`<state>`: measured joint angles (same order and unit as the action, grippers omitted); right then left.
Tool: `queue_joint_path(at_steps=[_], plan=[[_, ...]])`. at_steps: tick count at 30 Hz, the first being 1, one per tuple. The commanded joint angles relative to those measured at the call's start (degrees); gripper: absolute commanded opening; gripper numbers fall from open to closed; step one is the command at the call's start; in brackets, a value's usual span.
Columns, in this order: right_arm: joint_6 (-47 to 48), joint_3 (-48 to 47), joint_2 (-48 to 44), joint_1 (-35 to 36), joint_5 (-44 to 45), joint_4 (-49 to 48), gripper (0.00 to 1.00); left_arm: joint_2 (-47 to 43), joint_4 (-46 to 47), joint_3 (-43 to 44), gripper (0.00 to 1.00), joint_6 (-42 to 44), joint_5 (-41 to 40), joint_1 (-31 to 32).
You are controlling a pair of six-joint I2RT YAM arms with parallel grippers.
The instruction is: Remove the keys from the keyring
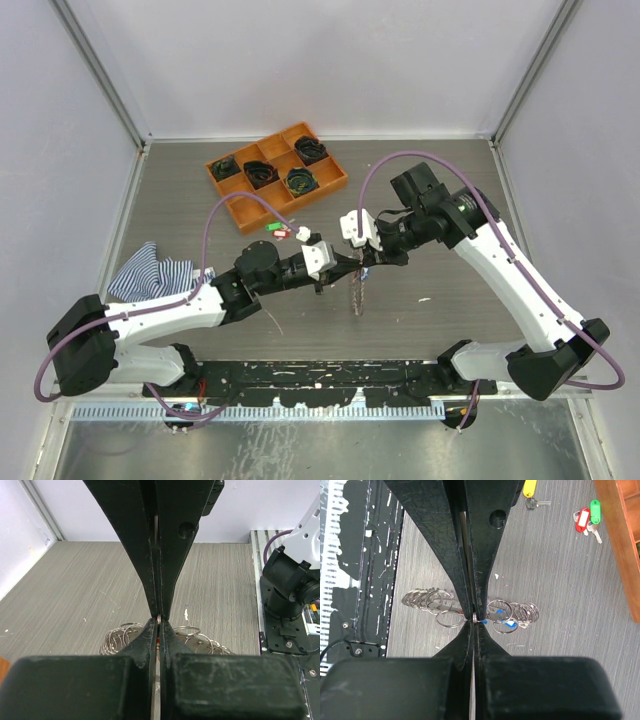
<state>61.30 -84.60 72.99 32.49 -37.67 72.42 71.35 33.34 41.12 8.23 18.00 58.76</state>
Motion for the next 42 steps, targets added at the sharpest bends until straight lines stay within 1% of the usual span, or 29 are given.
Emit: queue_joint_path(at_steps=[1,2,3,5,6,7,10,15,17,20,22,27,30,33,37,42], plan=[[-0.3,-0.3,-2.7,-0.6,-2.9,-1.9,0.01,-1.2,0.5,2.1,0.0,1.0,0.0,0.1],[-0.7,-0.3,-2.8,-1.2,-3.4,-2.1,0.02,-1.6,0.7,1.7,0.0,1.0,-0.1,0.0],[-0.9,-0.2,-3.0,-2.0,-4.4,-2.3,0.06,-2.0,1.4,1.3,0.0,0.9,-0.1,0.0],[-1.8,0.1,-3.5,-4.1,-6.8,-2.7,0.23,-3.0,4.0,-0.1,0.0,0.4,-0.3,0.0],[-1.9,0.1,-3.7,-5.3,-8.1,-2.8,0.34,-3.4,5.8,-1.0,0.0,0.0,-0.6,-0.1],[-2.1,0.2,-3.8,-6.4,-9.5,-2.9,0.41,-3.9,8.1,-2.1,0.0,-0.5,-0.9,-0.1],[-4.1,-0.2,-4.2,-9.1,-13.0,-4.2,0.47,-4.8,15.7,-5.2,0.0,-2.3,-1.8,-0.4],[-10.7,-0.8,-3.6,-9.6,-17.5,-8.4,0.49,-3.7,30.1,-7.9,0.0,-4.5,-1.5,-0.5],[-11.5,-1.4,-3.2,-9.6,-20.7,-8.7,0.49,-2.6,35.9,-8.3,0.0,-5.1,-1.6,-0.5],[-12.9,-3.9,-2.7,-9.6,-24.2,-8.8,0.49,-0.9,43.5,-8.5,0.0,-6.2,-3.8,-0.5],[-14.7,-6.1,-2.7,-9.6,-24.4,-8.9,0.49,0.1,48.0,-8.3,0.0,-6.7,-5.4,-0.6],[-18.9,-11.4,-2.8,-10.1,-25.5,-10.1,0.46,0.0,48.6,-6.6,0.0,-7.4,-4.7,-0.5],[-19.2,-12.8,-2.8,-10.5,-26.4,-10.0,0.43,-0.8,48.6,-6.2,0.0,-8.2,-4.2,-0.6],[-16.3,-11.9,-3.1,-10.6,-28.4,-8.7,0.36,-1.4,48.5,-5.9,0.0,-9.2,-3.9,-0.5],[-13.5,-10.7,-3.4,-11.0,-29.6,-7.8,0.35,-2.2,48.4,-5.8,0.0,-10.4,-3.3,-0.6],[-9.7,-10.5,-3.0,-11.2,-31.5,-6.3,0.37,-3.2,47.9,-5.8,0.0,-11.2,-2.5,-0.6]])
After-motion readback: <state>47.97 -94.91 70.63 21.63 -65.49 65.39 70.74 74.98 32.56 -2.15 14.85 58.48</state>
